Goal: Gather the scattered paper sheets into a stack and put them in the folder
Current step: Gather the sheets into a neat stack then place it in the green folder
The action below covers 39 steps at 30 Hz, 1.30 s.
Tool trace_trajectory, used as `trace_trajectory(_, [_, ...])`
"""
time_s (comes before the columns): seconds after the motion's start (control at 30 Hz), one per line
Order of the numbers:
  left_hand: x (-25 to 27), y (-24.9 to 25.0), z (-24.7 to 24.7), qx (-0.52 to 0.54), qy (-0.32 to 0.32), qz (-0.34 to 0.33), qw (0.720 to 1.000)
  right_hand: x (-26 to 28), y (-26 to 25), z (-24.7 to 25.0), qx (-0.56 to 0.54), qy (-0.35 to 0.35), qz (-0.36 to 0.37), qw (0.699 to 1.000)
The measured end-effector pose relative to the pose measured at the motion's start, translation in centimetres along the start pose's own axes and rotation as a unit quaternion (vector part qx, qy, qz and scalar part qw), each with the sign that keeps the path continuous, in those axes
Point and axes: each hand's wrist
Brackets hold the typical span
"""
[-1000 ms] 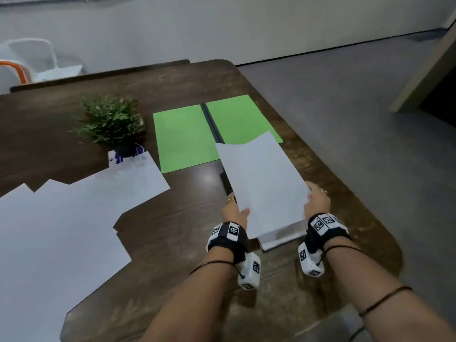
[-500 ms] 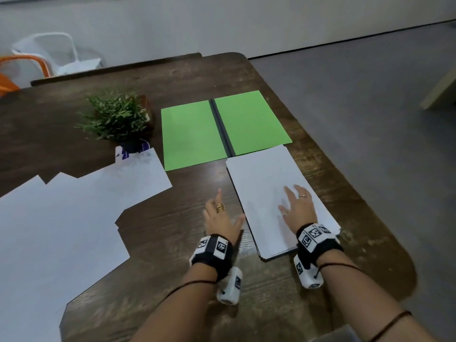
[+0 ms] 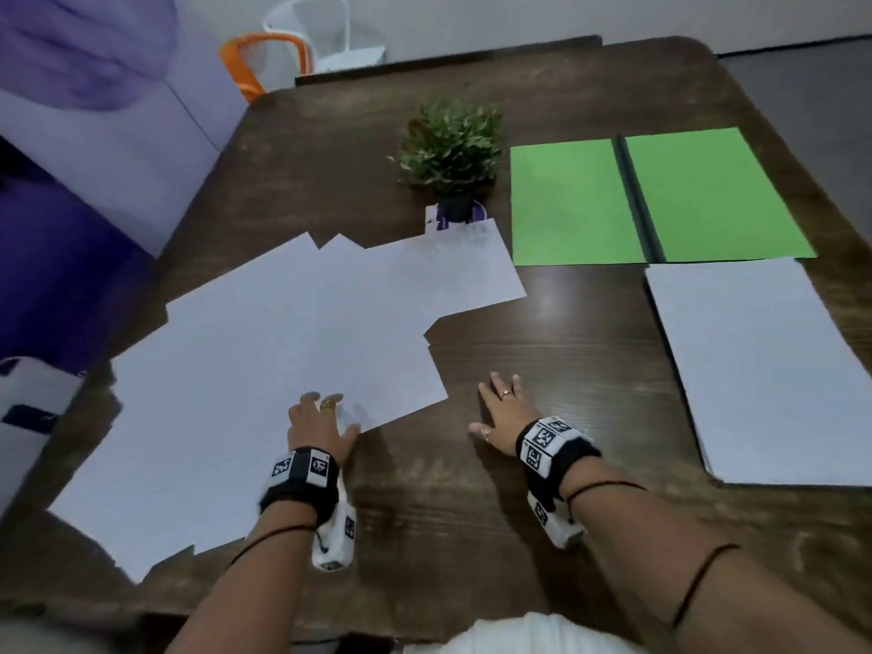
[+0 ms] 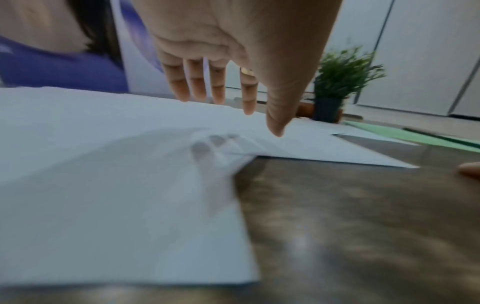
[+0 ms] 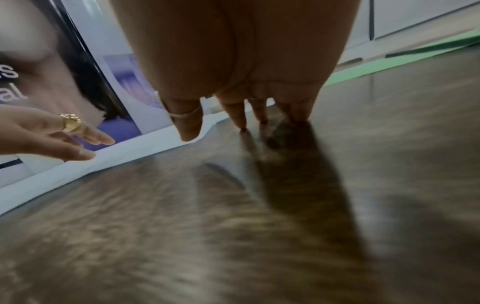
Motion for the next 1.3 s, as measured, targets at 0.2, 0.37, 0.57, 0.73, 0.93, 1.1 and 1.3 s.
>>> trace_trajectory(0.2, [-0.1, -8.7, -3.0, -0.051, -0.15, -0.028, 0.987, -2.5, -6.9, -3.6, -0.009, 0.036, -0.059, 0.998])
trace_trajectory(0.37, [0.0, -9.6, -4.4, -0.024, -0.131, -0.062, 0.989, -4.0, -10.0, -5.0, -0.041, 0.062, -0.101, 0.992])
trace_trajectory(0.57, [0.2, -10.4, -3.9, -0.043, -0.158, -0.106, 0.981, -5.0, -12.1, -6.5, -0.134, 0.153, -0.123, 0.971])
trace_trajectory(0.73, [-0.2, -11.1, -3.2, -0.095, -0.185, -0.156, 0.966, -6.4, -14.3, -6.7, -0.139, 0.147, -0.147, 0.968])
trace_trajectory(0.93, [0.4, -12.6, -3.7, -0.166, -0.152, -0.243, 0.943, -6.8, -16.8, -9.2, -0.052, 0.145, -0.167, 0.974])
trace_trajectory(1.1, [0.7, -12.7, -3.3, -0.209, -0.113, -0.329, 0.914, -7.0, -17.1, -8.8, -0.039, 0.147, -0.175, 0.973])
trace_trajectory(1.3, [1.3, -11.5, -2.5, -0.231, -0.11, -0.368, 0.894, -7.2, -16.9, -9.0, -0.053, 0.158, -0.171, 0.971])
Point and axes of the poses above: each hand's wrist, its own x-axis away from the middle knuckle, its own z-axis out of the back of the hand, y = z × x, and after that the axes turned 14 degrees about -x, right-handed
